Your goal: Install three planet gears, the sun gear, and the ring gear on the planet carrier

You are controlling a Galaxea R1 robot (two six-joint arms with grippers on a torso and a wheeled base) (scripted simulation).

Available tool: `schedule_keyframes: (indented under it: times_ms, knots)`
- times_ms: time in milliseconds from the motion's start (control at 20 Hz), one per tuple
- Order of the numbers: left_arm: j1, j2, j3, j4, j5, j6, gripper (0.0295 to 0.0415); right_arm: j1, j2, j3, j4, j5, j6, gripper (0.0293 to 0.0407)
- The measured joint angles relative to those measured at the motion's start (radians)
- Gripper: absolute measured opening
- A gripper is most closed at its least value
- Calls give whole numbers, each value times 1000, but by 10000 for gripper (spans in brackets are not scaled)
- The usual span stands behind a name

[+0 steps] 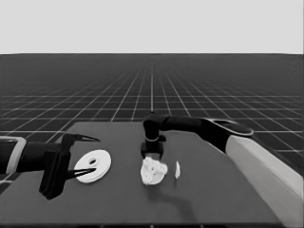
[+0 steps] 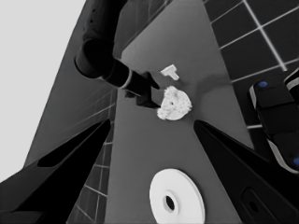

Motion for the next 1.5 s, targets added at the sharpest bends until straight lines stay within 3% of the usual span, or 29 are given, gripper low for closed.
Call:
schedule_keyframes:
  times_ms: [50, 100, 150, 250, 500, 550, 600, 650, 700, 750, 850, 1000, 1100, 1200, 1500]
  knots:
    - [0, 0, 0, 0, 0, 0, 385, -124, -276, 458, -219, 148, -415, 404]
    - [0, 0, 0, 0, 0, 0, 385, -243, -700, 814, -350, 234, -677, 394]
    - [0, 0, 0, 0, 0, 0, 385, -307, -965, 1022, -427, 284, -831, 389]
    - [0, 0, 0, 0, 0, 0, 385, -360, -1198, 1222, -499, 332, -975, 385]
    - [0, 0, 0, 0, 0, 0, 385, -383, -1304, 1319, -535, 356, -1046, 385]
    - [188, 57, -158, 352, 340, -485, 402, -383, -1307, 1322, -537, 357, -1048, 385]
    - [229, 217, -374, 244, 641, -885, 411, -384, -1309, 1324, -537, 358, -1050, 385]
    - [238, 343, -601, 59, 735, -1040, 400, -384, -1310, 1325, -538, 358, -1050, 385]
    - [247, 421, -782, -64, 764, -1094, 392, -384, -1311, 1325, -538, 358, -1051, 385]
    - [254, 473, -912, -138, 780, -1109, 388, -384, -1311, 1326, -538, 358, -1051, 385]
    - [262, 531, -1061, -207, 800, -1107, 385, -384, -1312, 1326, -538, 358, -1051, 385]
    - [266, 562, -1138, -236, 810, -1097, 385, -384, -1312, 1326, -538, 358, -1051, 385]
    - [393, 596, -1208, -156, 716, -1077, 385, -384, -1312, 1326, -538, 358, -1051, 385]
    - [438, 617, -1252, -134, 682, -1062, 385, -384, -1312, 1326, -538, 358, -1051, 385]
    - [457, 629, -1277, -124, 664, -1054, 385, -384, -1312, 1326, -538, 358, -1051, 385]
